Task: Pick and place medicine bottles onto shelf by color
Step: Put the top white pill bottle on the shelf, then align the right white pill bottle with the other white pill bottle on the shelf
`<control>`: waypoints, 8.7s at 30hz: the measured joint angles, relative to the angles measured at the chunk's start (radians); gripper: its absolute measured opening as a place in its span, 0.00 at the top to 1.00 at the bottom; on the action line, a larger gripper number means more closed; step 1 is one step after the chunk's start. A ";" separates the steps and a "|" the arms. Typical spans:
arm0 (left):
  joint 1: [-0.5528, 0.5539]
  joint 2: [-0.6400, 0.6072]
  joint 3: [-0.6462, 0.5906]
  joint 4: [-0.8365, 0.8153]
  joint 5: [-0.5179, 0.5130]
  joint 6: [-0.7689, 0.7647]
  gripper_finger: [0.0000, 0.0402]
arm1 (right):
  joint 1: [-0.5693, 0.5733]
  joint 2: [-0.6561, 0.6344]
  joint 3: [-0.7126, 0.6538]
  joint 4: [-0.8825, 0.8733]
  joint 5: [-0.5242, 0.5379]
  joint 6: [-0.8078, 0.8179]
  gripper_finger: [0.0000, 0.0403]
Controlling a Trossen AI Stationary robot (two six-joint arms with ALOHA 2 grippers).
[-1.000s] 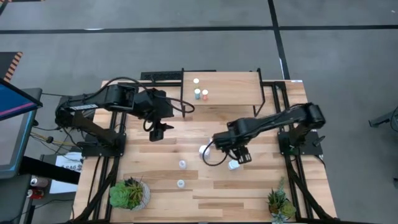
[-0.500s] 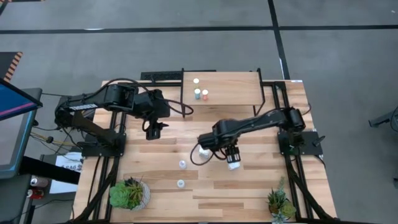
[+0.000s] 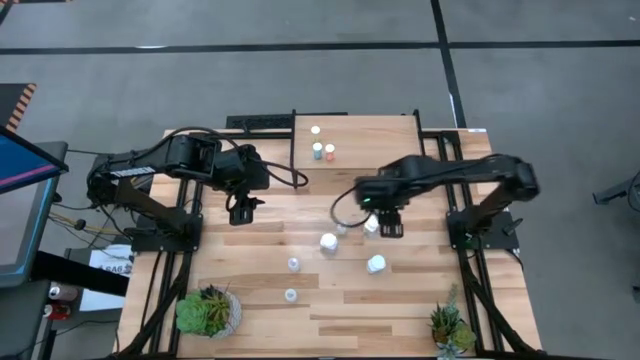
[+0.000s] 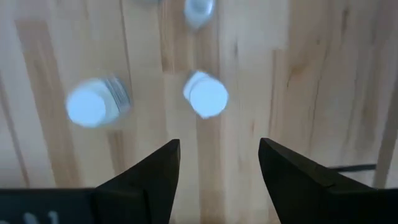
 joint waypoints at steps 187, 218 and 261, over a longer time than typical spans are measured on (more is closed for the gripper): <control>0.000 0.001 0.000 0.059 -0.126 -0.234 0.46 | -0.918 0.160 0.208 0.028 -0.096 -0.721 0.50; 0.000 0.001 0.000 0.059 -0.125 -0.233 0.46 | -0.672 0.103 0.664 -0.185 -0.389 -0.511 0.33; 0.000 0.001 0.000 0.058 -0.073 -0.259 0.46 | 0.398 -0.310 -0.459 0.407 -0.126 0.372 0.33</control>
